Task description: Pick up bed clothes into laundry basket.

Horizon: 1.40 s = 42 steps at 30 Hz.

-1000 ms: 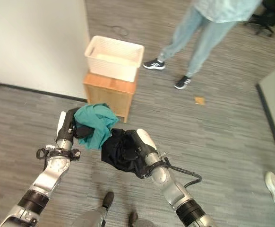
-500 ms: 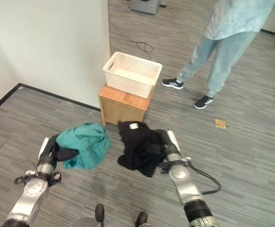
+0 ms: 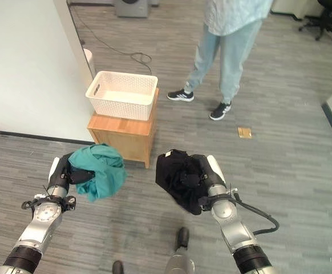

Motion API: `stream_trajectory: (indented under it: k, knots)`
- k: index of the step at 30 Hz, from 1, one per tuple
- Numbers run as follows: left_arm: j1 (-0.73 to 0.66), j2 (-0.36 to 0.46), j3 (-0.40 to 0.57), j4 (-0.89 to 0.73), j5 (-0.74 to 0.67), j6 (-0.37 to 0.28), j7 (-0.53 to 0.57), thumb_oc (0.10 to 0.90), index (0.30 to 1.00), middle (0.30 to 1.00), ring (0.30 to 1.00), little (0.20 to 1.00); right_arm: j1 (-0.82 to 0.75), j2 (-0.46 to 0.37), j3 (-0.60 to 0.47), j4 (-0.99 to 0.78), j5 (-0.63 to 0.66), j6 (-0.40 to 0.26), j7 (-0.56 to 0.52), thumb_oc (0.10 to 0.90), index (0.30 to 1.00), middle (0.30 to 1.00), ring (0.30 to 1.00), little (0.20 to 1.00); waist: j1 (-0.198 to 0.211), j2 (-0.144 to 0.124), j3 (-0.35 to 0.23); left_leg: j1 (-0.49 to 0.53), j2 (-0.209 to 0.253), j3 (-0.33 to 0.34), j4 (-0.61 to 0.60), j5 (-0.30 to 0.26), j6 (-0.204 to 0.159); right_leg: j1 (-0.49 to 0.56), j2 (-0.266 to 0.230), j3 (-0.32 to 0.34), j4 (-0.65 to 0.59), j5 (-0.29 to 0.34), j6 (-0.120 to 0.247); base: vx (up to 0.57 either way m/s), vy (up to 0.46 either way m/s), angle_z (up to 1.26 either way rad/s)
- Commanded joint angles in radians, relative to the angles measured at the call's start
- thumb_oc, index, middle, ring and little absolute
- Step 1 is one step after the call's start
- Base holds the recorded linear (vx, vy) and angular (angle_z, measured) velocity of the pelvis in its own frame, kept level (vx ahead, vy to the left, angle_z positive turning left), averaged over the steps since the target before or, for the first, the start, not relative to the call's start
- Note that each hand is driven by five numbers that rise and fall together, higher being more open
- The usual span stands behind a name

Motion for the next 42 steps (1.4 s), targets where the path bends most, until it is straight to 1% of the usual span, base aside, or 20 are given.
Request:
stream_trajectory:
  k: [1, 2, 3, 4, 6, 9, 11, 15, 16, 18, 21, 22, 23, 24, 25, 26, 28, 31, 35, 42]
  knots:
    - [-0.035, 0.083, 0.033, -0.159, 0.015, -0.126, 0.024, 0.400, 0.300, 0.300, 0.300, 0.300, -0.158, -0.063, -0.054, -0.135, -0.032, -0.160, -0.056, 0.400, 0.300, 0.300, 0.300, 0.300, 0.065, -0.083, -0.066, -0.018, 0.147, 0.037, 0.314, 0.172, -0.028, 0.088, -0.006, -0.019, 0.018, -0.142, -0.029, 0.38, -0.339, -0.05]
    - [-0.034, 0.084, 0.033, -0.164, 0.015, -0.125, 0.027, 0.400, 0.300, 0.300, 0.300, 0.300, -0.170, -0.072, -0.055, -0.138, -0.030, -0.159, -0.057, 0.400, 0.300, 0.300, 0.300, 0.300, 0.084, -0.101, -0.056, -0.073, 0.096, 0.027, 0.365, 0.133, -0.015, 0.113, -0.013, -0.018, 0.003, -0.150, -0.031, 0.25, -0.190, -0.08]
    - [-0.034, 0.085, 0.033, -0.164, 0.015, -0.125, 0.027, 0.400, 0.300, 0.300, 0.300, 0.300, -0.170, -0.072, -0.055, -0.138, -0.030, -0.159, -0.057, 0.400, 0.300, 0.300, 0.300, 0.300, 0.083, -0.103, -0.057, -0.076, 0.094, 0.026, 0.366, 0.134, -0.014, 0.112, -0.015, -0.019, 0.003, -0.149, -0.031, 0.37, -0.144, -0.12]
    - [-0.020, 0.082, 0.041, -0.178, 0.016, -0.127, 0.031, 0.400, 0.300, 0.300, 0.300, 0.300, -0.197, -0.092, -0.063, -0.161, -0.038, -0.154, -0.059, 0.400, 0.300, 0.300, 0.300, 0.300, 0.122, -0.120, -0.045, -0.176, -0.001, 0.044, 0.388, 0.041, 0.002, 0.158, -0.009, -0.006, -0.008, -0.180, -0.028, 0.34, -0.059, -0.01]
    - [-0.020, 0.082, 0.047, -0.183, 0.027, -0.133, 0.035, 0.400, 0.300, 0.300, 0.300, 0.300, -0.219, -0.117, -0.079, -0.189, -0.049, -0.159, -0.067, 0.400, 0.300, 0.300, 0.300, 0.300, 0.144, -0.133, -0.049, -0.237, -0.047, 0.107, 0.304, 0.007, 0.032, 0.173, -0.014, -0.006, -0.011, -0.201, -0.016, 0.41, 0.014, -0.14]
    - [-0.001, 0.090, 0.058, -0.188, 0.043, -0.134, 0.046, 0.400, 0.300, 0.300, 0.300, 0.300, -0.278, -0.147, -0.087, -0.212, -0.054, -0.174, -0.089, 0.400, 0.300, 0.300, 0.300, 0.300, 0.183, -0.108, -0.069, -0.311, -0.082, 0.196, 0.076, 0.106, 0.044, 0.235, 0.040, 0.000, -0.020, -0.246, 0.001, 0.43, 0.134, -0.13]
    - [0.039, 0.100, 0.077, -0.201, 0.052, -0.132, 0.057, 0.400, 0.300, 0.300, 0.300, 0.300, -0.345, -0.186, -0.101, -0.237, -0.059, -0.181, -0.111, 0.400, 0.300, 0.300, 0.300, 0.300, 0.230, -0.100, -0.081, -0.361, -0.065, 0.219, -0.130, 0.203, 0.032, 0.308, 0.049, 0.008, -0.018, -0.292, 0.024, 0.55, 0.204, -0.19]
    - [0.131, 0.104, 0.115, -0.229, 0.034, -0.129, 0.046, 0.400, 0.300, 0.300, 0.300, 0.300, -0.407, -0.249, -0.150, -0.248, -0.054, -0.177, -0.136, 0.400, 0.300, 0.300, 0.300, 0.300, 0.275, -0.105, -0.110, -0.347, -0.084, 0.138, -0.185, 0.260, 0.050, 0.362, 0.038, 0.039, 0.041, -0.325, 0.051, 0.52, 0.213, -0.38]
    - [0.148, 0.113, 0.110, -0.225, 0.034, -0.130, 0.038, 0.400, 0.300, 0.300, 0.300, 0.300, -0.413, -0.264, -0.164, -0.228, -0.049, -0.172, -0.149, 0.400, 0.300, 0.300, 0.300, 0.300, 0.279, -0.121, -0.120, -0.324, -0.098, 0.130, -0.184, 0.267, 0.058, 0.364, 0.024, 0.046, 0.093, -0.322, 0.061, 0.40, 0.187, -0.71]
    - [0.179, 0.125, 0.104, -0.196, 0.024, -0.123, 0.028, 0.400, 0.300, 0.300, 0.300, 0.300, -0.438, -0.290, -0.181, -0.182, -0.023, -0.166, -0.170, 0.400, 0.300, 0.300, 0.300, 0.300, 0.282, -0.153, -0.125, -0.271, -0.126, 0.125, -0.188, 0.249, 0.085, 0.333, -0.012, 0.056, 0.240, -0.237, 0.107, 0.35, 0.187, -0.44]
    - [0.186, 0.126, 0.103, -0.177, 0.013, -0.121, 0.028, 0.400, 0.300, 0.300, 0.300, 0.300, -0.469, -0.296, -0.178, -0.166, -0.011, -0.162, -0.182, 0.400, 0.300, 0.300, 0.300, 0.300, 0.276, -0.154, -0.117, -0.235, -0.134, 0.119, -0.190, 0.239, 0.098, 0.290, -0.028, 0.073, 0.328, -0.174, 0.120, 0.21, 0.142, 0.15]
    - [0.200, 0.144, 0.120, -0.166, 0.000, -0.119, 0.032, 0.400, 0.300, 0.300, 0.300, 0.300, -0.511, -0.303, -0.181, -0.148, 0.016, -0.165, -0.205, 0.400, 0.300, 0.300, 0.300, 0.300, 0.264, -0.145, -0.107, -0.182, -0.120, 0.109, -0.197, 0.208, 0.108, 0.209, -0.054, 0.072, 0.465, -0.086, 0.131, 0.31, 0.139, 0.35]
    - [0.203, 0.156, 0.129, -0.160, -0.013, -0.120, 0.031, 0.400, 0.300, 0.300, 0.300, 0.300, -0.554, -0.301, -0.167, -0.133, 0.041, -0.166, -0.209, 0.400, 0.300, 0.300, 0.300, 0.300, 0.263, -0.146, -0.103, -0.164, -0.111, 0.105, -0.197, 0.190, 0.108, 0.176, -0.075, 0.054, 0.488, -0.083, 0.130, 0.43, 0.144, 0.25]
    - [0.203, 0.157, 0.130, -0.157, -0.022, -0.119, 0.030, 0.400, 0.300, 0.300, 0.300, 0.300, -0.575, -0.310, -0.157, -0.125, 0.044, -0.163, -0.211, 0.400, 0.300, 0.300, 0.300, 0.300, 0.258, -0.148, -0.098, -0.151, -0.105, 0.097, -0.197, 0.181, 0.105, 0.152, -0.083, 0.036, 0.477, -0.092, 0.122, 0.49, -0.027, 0.22]
    - [0.192, 0.156, 0.126, -0.125, -0.043, -0.117, 0.029, 0.400, 0.300, 0.300, 0.300, 0.300, -0.610, -0.343, -0.145, -0.130, 0.054, -0.159, -0.211, 0.400, 0.300, 0.300, 0.300, 0.300, 0.234, -0.160, -0.084, -0.116, -0.104, 0.068, -0.197, 0.151, 0.092, 0.096, -0.058, 0.018, 0.383, -0.161, 0.094, 0.37, -0.050, 0.19]
    - [0.190, 0.154, 0.126, -0.123, -0.044, -0.118, 0.029, 0.400, 0.300, 0.300, 0.300, 0.300, -0.614, -0.344, -0.143, -0.128, 0.055, -0.159, -0.212, 0.400, 0.300, 0.300, 0.300, 0.300, 0.229, -0.155, -0.085, -0.120, -0.099, 0.064, -0.197, 0.157, 0.090, 0.099, -0.052, 0.012, 0.374, -0.154, 0.090, 0.38, -0.105, 0.23]
    - [0.182, 0.150, 0.116, -0.111, -0.050, -0.113, 0.020, 0.400, 0.300, 0.300, 0.300, 0.300, -0.598, -0.359, -0.156, -0.139, 0.062, -0.156, -0.220, 0.400, 0.300, 0.300, 0.300, 0.300, 0.202, -0.166, -0.071, -0.090, -0.105, 0.025, -0.197, 0.128, 0.078, 0.064, -0.008, 0.054, 0.197, -0.199, 0.075, 0.32, -0.140, 0.58]
    - [0.153, 0.155, 0.111, -0.091, -0.049, -0.111, 0.024, 0.400, 0.300, 0.300, 0.300, 0.300, -0.580, -0.345, -0.175, -0.169, 0.049, -0.151, -0.237, 0.400, 0.300, 0.300, 0.300, 0.300, 0.185, -0.183, -0.062, -0.070, -0.094, -0.027, -0.197, 0.090, 0.061, 0.041, 0.005, 0.126, 0.044, -0.156, 0.098, 0.22, -0.137, 0.87]
    - [0.189, 0.115, 0.123, -0.077, -0.061, -0.100, 0.023, 0.400, 0.300, 0.300, 0.300, 0.300, -0.584, -0.339, -0.176, -0.211, 0.016, -0.134, -0.243, 0.400, 0.300, 0.300, 0.300, 0.300, 0.206, -0.217, -0.081, -0.058, -0.088, -0.026, -0.197, 0.077, 0.053, 0.091, -0.011, 0.107, -0.001, -0.118, 0.088, 0.09, -0.118, 0.56]
    - [0.246, 0.077, 0.119, -0.042, -0.070, -0.086, 0.019, 0.400, 0.300, 0.300, 0.300, 0.300, -0.641, -0.339, -0.096, -0.199, 0.033, -0.125, -0.210, 0.400, 0.300, 0.300, 0.300, 0.300, 0.220, -0.213, -0.106, -0.045, -0.069, -0.030, -0.197, 0.068, 0.035, 0.143, -0.012, 0.069, -0.023, -0.133, 0.081, 0.06, -0.042, -0.01]
